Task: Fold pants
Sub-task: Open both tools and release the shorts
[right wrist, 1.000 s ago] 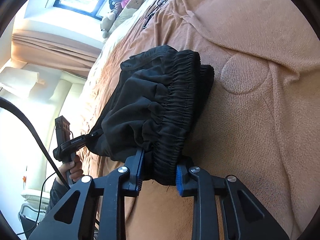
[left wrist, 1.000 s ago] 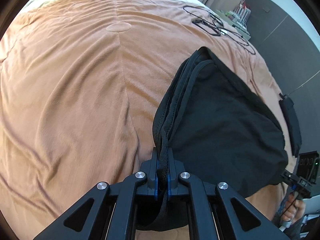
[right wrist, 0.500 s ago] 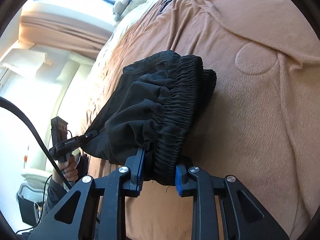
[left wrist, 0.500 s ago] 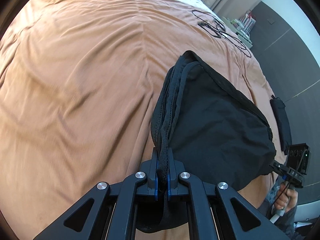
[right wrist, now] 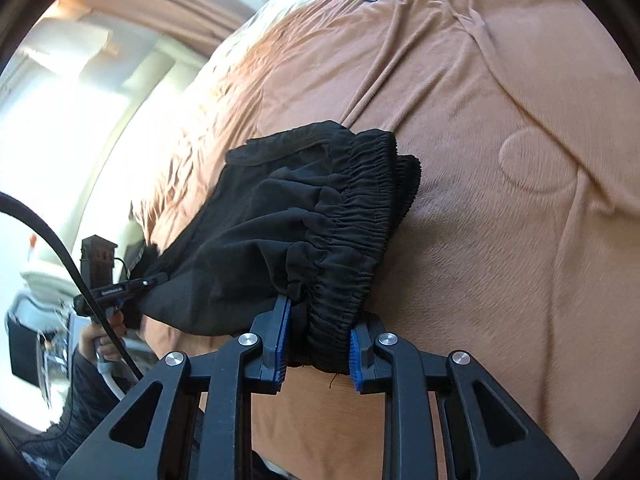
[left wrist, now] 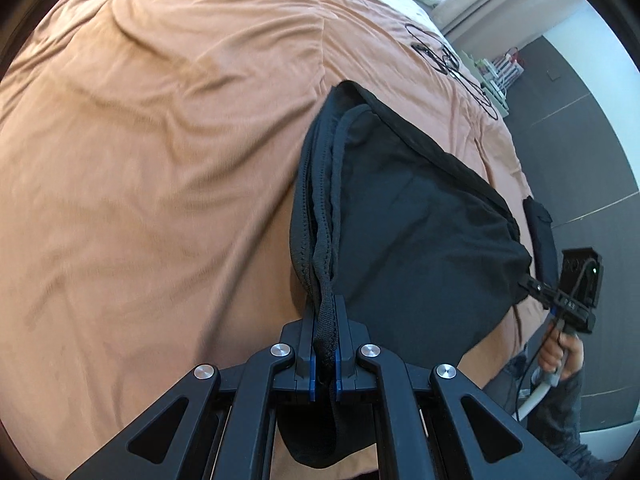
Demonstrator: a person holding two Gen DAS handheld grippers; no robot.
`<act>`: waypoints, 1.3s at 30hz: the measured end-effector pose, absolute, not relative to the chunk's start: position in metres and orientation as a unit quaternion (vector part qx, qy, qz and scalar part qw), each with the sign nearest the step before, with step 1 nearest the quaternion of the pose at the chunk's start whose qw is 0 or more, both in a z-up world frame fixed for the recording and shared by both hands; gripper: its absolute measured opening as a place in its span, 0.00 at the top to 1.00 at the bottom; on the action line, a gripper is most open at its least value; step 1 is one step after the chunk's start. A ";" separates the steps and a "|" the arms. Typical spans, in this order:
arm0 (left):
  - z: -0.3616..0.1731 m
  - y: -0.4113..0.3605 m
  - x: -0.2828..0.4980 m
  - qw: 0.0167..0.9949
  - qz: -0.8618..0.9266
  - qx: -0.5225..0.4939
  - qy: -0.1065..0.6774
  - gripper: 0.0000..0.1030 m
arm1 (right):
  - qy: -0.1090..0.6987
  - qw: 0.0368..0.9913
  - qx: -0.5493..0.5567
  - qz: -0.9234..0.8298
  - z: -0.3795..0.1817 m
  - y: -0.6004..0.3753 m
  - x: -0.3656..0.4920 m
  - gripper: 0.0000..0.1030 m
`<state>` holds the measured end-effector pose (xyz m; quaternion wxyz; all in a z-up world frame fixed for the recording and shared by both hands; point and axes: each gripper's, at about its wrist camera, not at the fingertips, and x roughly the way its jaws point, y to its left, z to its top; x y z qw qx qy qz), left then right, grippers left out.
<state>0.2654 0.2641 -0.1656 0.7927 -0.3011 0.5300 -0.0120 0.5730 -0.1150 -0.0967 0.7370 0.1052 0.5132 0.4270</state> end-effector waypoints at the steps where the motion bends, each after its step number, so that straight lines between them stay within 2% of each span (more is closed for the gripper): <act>1: -0.167 0.261 0.262 0.791 -0.013 -0.306 0.530 0.94 | 0.514 0.736 0.094 0.431 -0.095 -0.114 0.575 0.80; 5: -0.175 0.250 0.250 0.782 -0.021 -0.327 0.530 0.94 | 0.515 0.738 0.056 0.433 -0.078 -0.108 0.587 0.80; 8: -0.183 0.245 0.248 0.776 -0.020 -0.331 0.537 0.90 | 0.516 0.742 0.027 0.428 -0.068 -0.101 0.592 0.80; 9: -0.185 0.245 0.247 0.774 -0.013 -0.328 0.541 0.87 | 0.519 0.743 0.017 0.422 -0.068 -0.099 0.593 0.80; 10: -0.187 0.246 0.245 0.773 -0.011 -0.327 0.543 0.80 | 0.525 0.745 0.005 0.410 -0.070 -0.097 0.595 0.78; 11: -0.187 0.247 0.243 0.773 -0.008 -0.327 0.544 0.76 | 0.533 0.750 -0.007 0.393 -0.074 -0.095 0.596 0.74; 12: -0.187 0.248 0.241 0.776 -0.003 -0.323 0.542 0.69 | 0.539 0.752 -0.015 0.379 -0.078 -0.093 0.597 0.65; 13: -0.185 0.249 0.240 0.779 0.005 -0.317 0.541 0.64 | 0.543 0.757 -0.024 0.362 -0.082 -0.092 0.597 0.63; 15: -0.184 0.254 0.236 0.784 0.016 -0.310 0.538 0.58 | 0.540 0.763 -0.022 0.355 -0.083 -0.090 0.593 0.54; 16: -0.183 0.257 0.236 0.784 0.017 -0.313 0.535 0.57 | 0.536 0.766 -0.020 0.353 -0.082 -0.089 0.590 0.53; 27: -0.167 0.265 0.277 0.815 0.004 -0.277 0.508 0.57 | 0.492 0.803 0.016 0.334 -0.074 -0.096 0.571 0.53; 39: -0.165 0.254 0.359 0.832 -0.029 -0.198 0.518 0.57 | 0.494 0.807 0.023 0.323 -0.078 -0.090 0.582 0.53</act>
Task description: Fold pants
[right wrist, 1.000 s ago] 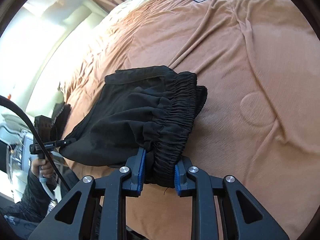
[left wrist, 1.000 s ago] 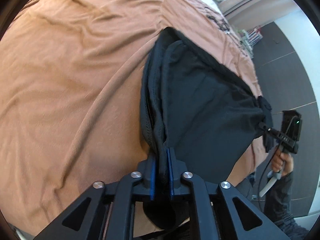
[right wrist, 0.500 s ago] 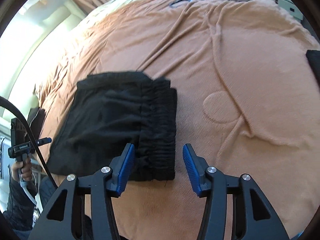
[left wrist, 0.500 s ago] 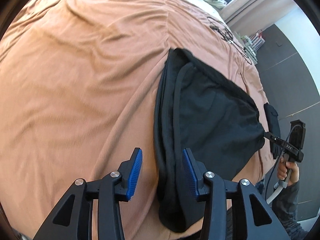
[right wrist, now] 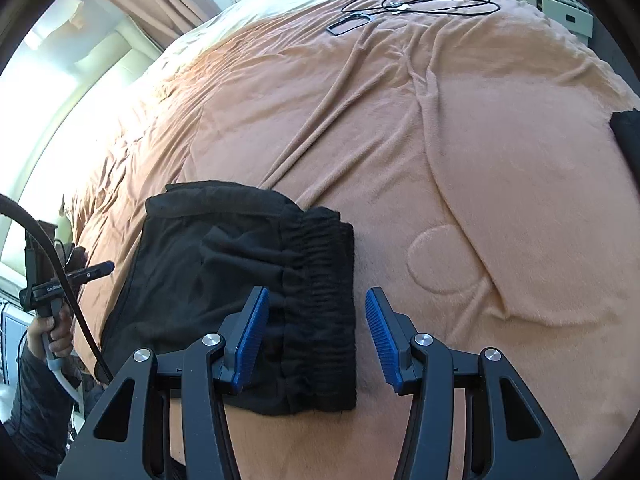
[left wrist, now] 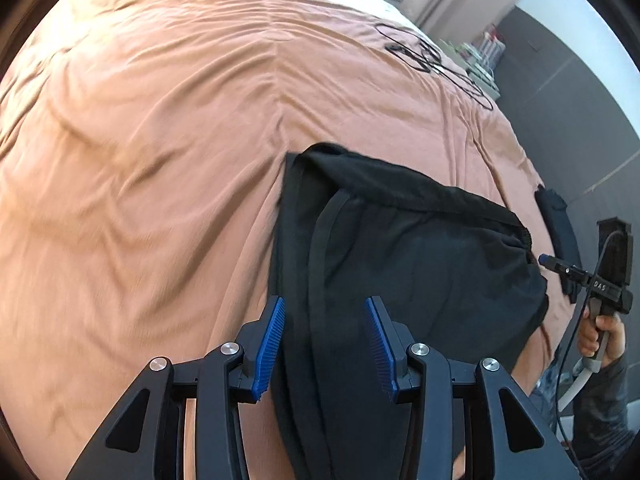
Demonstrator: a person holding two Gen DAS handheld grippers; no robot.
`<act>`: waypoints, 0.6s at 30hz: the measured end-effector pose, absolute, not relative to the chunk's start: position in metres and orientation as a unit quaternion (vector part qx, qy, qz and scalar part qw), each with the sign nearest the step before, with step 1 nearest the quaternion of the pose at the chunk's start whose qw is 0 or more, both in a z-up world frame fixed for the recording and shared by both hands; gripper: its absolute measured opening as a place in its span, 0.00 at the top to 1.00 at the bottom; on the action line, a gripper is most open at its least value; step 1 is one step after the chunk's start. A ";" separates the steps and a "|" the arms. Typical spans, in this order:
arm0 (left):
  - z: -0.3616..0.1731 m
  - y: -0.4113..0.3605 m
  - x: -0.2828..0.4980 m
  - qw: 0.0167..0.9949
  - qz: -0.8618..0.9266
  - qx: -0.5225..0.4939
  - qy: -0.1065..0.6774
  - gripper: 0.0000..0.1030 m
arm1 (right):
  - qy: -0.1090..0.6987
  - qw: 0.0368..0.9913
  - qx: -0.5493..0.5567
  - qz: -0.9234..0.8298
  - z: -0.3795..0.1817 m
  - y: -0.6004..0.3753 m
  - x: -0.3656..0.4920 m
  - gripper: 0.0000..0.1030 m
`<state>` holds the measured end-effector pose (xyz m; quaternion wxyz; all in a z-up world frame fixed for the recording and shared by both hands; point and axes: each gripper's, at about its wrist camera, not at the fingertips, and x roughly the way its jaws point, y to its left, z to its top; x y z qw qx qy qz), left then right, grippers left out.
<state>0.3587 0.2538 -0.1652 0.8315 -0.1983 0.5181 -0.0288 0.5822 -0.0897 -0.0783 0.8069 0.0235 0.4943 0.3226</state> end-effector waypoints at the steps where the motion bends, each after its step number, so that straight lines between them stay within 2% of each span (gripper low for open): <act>1: -0.166 0.253 0.365 0.832 -0.031 -0.192 0.519 0.57 | 0.494 0.807 0.021 0.322 -0.079 -0.086 0.584 0.53; 17: -0.188 0.239 0.439 0.835 -0.068 -0.138 0.529 0.57 | 0.506 0.807 0.003 0.305 -0.096 -0.065 0.616 0.53; 18: -0.188 0.237 0.444 0.837 -0.070 -0.129 0.527 0.63 | 0.506 0.807 0.003 0.305 -0.097 -0.064 0.617 0.53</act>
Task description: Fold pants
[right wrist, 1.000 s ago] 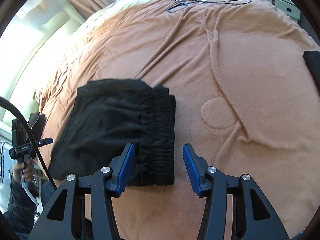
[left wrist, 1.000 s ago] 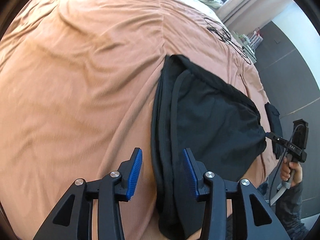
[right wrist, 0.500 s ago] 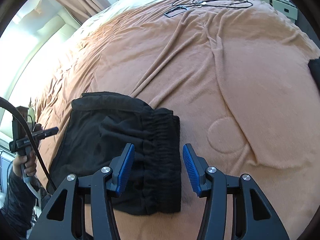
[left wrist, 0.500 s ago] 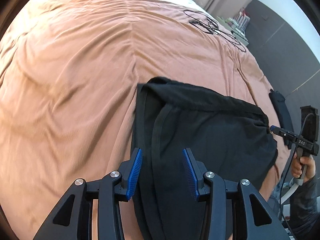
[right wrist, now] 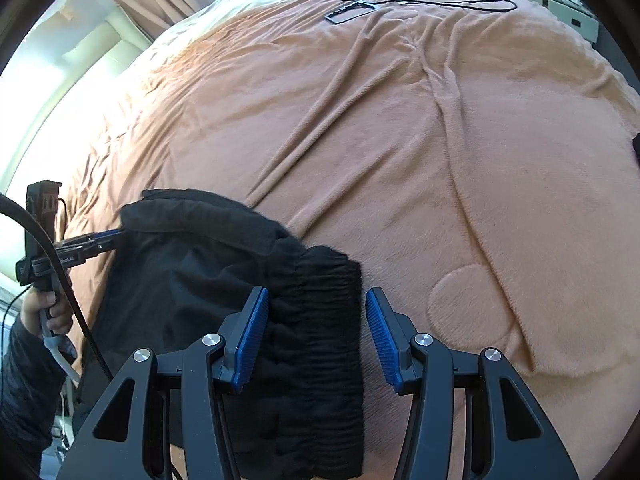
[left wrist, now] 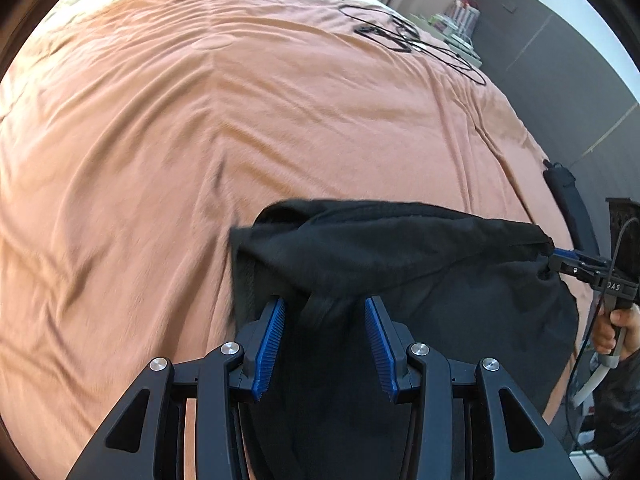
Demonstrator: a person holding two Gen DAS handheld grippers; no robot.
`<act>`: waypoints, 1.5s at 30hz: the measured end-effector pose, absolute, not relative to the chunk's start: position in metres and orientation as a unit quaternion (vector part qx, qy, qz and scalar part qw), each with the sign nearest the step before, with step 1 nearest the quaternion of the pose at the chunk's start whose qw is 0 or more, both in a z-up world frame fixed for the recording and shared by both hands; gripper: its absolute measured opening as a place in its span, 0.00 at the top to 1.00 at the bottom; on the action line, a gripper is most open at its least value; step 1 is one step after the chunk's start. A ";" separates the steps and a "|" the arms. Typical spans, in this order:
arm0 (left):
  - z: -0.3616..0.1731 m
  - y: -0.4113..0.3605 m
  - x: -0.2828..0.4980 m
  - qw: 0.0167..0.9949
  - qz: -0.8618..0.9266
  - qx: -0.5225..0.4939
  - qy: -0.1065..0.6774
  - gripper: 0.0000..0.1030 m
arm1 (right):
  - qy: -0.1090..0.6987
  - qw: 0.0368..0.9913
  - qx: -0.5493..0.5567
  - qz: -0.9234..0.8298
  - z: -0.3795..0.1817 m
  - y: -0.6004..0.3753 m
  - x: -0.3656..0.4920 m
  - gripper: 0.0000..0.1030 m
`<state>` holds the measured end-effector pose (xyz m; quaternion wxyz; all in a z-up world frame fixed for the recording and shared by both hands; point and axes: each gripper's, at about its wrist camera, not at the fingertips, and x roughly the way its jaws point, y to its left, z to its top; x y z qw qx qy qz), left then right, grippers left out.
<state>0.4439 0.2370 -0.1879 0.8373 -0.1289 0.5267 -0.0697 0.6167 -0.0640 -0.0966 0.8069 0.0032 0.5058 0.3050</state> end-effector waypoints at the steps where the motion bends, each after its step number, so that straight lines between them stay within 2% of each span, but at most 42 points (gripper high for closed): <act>1: -0.188 0.235 0.447 0.839 -0.071 -0.123 0.526 0.82 | 0.506 0.807 0.003 0.304 -0.098 -0.064 0.618 0.53; 2: -0.189 0.234 0.452 0.837 -0.071 -0.117 0.529 0.91 | 0.505 0.808 0.002 0.303 -0.097 -0.063 0.616 0.53; 4: -0.189 0.234 0.461 0.838 -0.067 -0.115 0.529 0.94 | 0.502 0.809 0.000 0.305 -0.096 -0.063 0.615 0.63; 8: -0.183 0.237 0.479 0.845 -0.060 -0.116 0.518 0.95 | 0.492 0.819 -0.004 0.296 -0.092 -0.061 0.614 0.67; 17: -0.201 0.241 0.508 0.833 -0.042 -0.122 0.538 0.94 | 0.501 0.825 0.040 0.259 -0.104 -0.069 0.625 0.67; 22: -0.197 0.241 0.515 0.830 -0.035 -0.121 0.543 0.94 | 0.482 0.839 0.043 0.248 -0.091 -0.072 0.616 0.67; 26: -0.183 0.246 0.509 0.830 -0.031 -0.127 0.542 0.84 | 0.466 0.847 0.049 0.251 -0.078 -0.075 0.602 0.67; 31: -0.162 0.255 0.484 0.840 -0.027 -0.138 0.524 0.50 | 0.461 0.846 0.036 0.267 -0.072 -0.069 0.579 0.66; 36: -0.151 0.261 0.455 0.838 -0.039 -0.159 0.520 0.48 | 0.465 0.837 0.035 0.286 -0.068 -0.066 0.562 0.65; 45: -0.169 0.255 0.415 0.819 -0.057 -0.178 0.543 0.48 | 0.463 0.830 0.030 0.310 -0.060 -0.055 0.533 0.65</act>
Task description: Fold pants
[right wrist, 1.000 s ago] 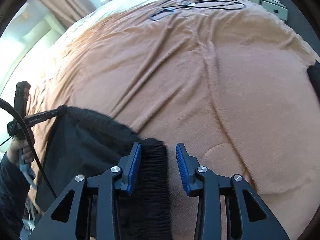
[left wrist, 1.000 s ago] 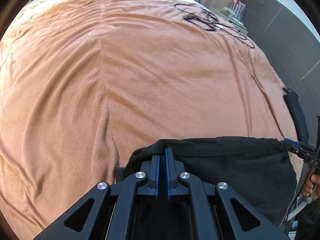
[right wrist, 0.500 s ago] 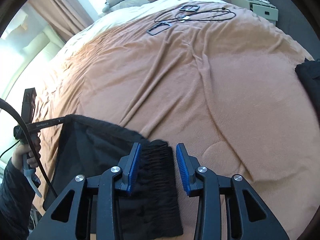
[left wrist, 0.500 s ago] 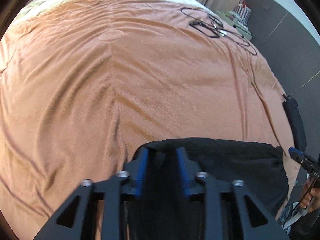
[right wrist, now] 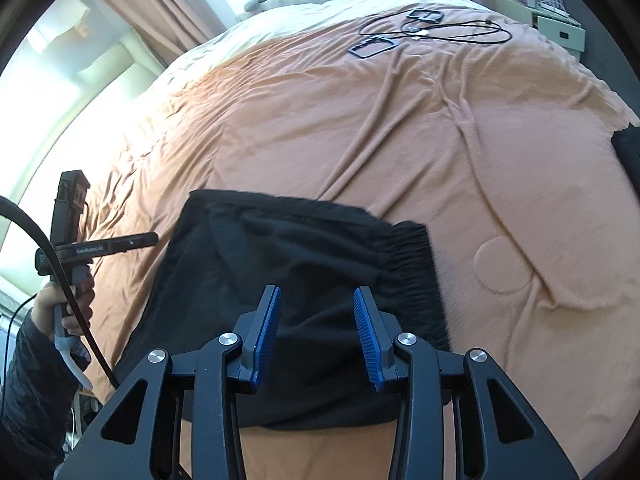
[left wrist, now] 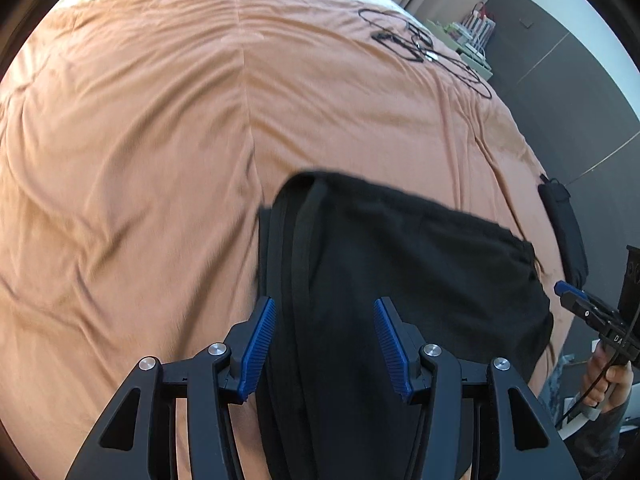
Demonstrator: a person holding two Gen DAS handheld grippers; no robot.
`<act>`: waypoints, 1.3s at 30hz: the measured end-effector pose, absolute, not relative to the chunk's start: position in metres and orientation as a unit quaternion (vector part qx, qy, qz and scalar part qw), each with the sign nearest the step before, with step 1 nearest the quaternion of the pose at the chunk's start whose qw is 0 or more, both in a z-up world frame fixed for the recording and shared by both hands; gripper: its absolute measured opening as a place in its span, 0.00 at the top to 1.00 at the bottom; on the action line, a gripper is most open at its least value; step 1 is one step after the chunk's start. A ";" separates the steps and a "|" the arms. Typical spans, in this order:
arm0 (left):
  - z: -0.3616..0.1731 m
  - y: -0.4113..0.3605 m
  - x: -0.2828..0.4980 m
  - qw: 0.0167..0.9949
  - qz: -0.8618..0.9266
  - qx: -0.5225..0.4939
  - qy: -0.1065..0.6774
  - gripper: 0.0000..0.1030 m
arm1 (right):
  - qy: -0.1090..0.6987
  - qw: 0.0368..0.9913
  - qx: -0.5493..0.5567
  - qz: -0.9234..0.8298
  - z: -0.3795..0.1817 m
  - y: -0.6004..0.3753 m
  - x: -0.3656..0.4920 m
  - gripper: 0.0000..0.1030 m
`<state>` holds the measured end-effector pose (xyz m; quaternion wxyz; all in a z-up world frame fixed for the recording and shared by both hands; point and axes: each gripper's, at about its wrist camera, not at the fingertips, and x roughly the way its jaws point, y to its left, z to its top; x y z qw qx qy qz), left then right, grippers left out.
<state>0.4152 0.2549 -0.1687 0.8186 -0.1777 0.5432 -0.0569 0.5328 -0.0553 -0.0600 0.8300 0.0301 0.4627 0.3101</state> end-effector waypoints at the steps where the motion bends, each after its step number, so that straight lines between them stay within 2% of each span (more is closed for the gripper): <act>1: -0.171 0.254 0.412 0.816 -0.060 -0.180 0.546 0.48 | 0.463 0.830 0.029 0.311 -0.060 -0.054 0.531 0.65; 12: -0.197 0.243 0.384 0.800 -0.072 -0.195 0.563 0.50 | 0.466 0.824 0.032 0.319 -0.061 -0.043 0.512 0.65; 14: -0.199 0.243 0.384 0.801 -0.067 -0.188 0.565 0.60 | 0.466 0.824 0.032 0.321 -0.061 -0.040 0.509 0.65; 15: -0.200 0.244 0.384 0.801 -0.063 -0.186 0.566 0.74 | 0.466 0.824 0.031 0.322 -0.060 -0.039 0.507 0.65; 16: -0.201 0.245 0.384 0.799 -0.063 -0.187 0.567 0.93 | 0.466 0.824 0.030 0.322 -0.060 -0.037 0.505 0.65; 27: -0.193 0.272 0.386 0.813 -0.030 -0.202 0.546 0.94 | 0.456 0.819 -0.008 0.349 -0.059 -0.004 0.479 0.65; 39: -0.197 0.286 0.389 0.811 -0.020 -0.224 0.540 0.94 | 0.475 0.814 -0.031 0.333 -0.098 0.026 0.468 0.65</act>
